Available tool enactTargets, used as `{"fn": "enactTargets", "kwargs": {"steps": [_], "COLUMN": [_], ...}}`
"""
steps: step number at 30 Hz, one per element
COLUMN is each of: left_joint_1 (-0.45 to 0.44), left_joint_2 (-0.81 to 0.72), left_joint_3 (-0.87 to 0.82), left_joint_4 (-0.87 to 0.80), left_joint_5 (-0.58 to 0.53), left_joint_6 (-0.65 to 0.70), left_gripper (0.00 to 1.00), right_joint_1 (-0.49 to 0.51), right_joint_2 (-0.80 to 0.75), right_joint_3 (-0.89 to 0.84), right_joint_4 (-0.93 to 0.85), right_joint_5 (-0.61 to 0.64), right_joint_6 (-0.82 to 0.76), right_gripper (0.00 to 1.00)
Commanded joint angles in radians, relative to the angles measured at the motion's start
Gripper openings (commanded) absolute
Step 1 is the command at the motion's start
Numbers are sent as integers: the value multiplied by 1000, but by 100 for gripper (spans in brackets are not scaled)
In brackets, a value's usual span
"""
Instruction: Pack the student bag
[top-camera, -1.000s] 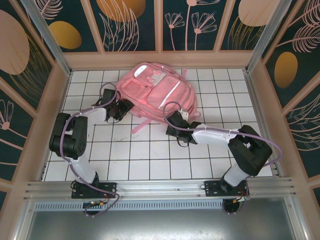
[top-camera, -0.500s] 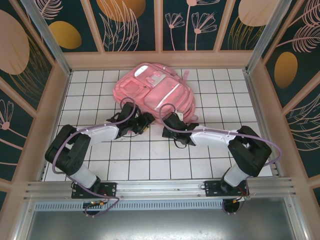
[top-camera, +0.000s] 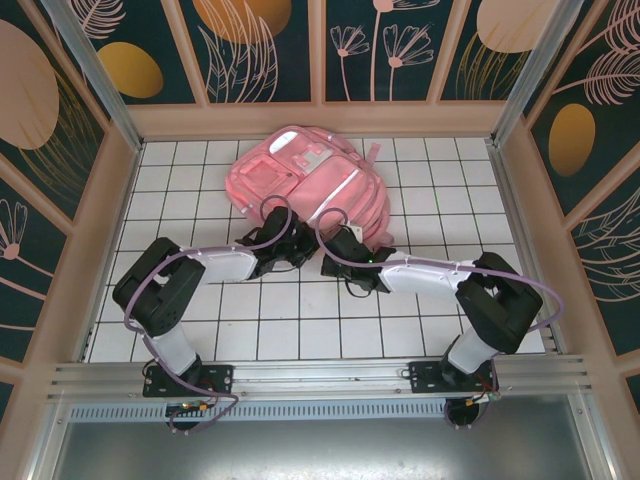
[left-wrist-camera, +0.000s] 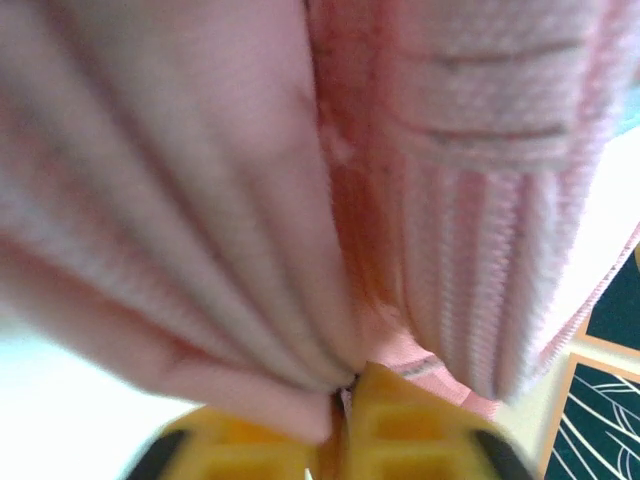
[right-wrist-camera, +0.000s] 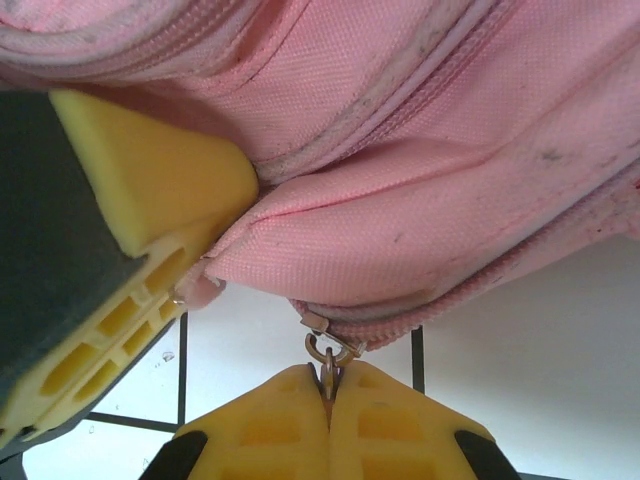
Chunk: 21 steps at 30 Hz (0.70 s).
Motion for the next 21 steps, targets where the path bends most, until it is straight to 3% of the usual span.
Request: {"fn": "enactTargets", "kwargs": {"steps": [1,11,21], "left_joint_1": [-8,45,177], "left_joint_2": [-6,-147,-338], "left_joint_3": [35,-49,-177], "left_joint_4": [-88,-277,-389], "left_joint_5": [-89,-164,-170], "left_joint_6": [15,94,174], "left_gripper": [0,0,0], "right_joint_1": [20,-93,-259], "right_joint_2": [-21,-137,-106], "right_joint_3": [29,-78,-60], "right_joint_4": [-20,-142,-104], "right_joint_5": [8,100,66], "right_joint_6": [-26,-45,-261], "right_gripper": [0,0,0]}}
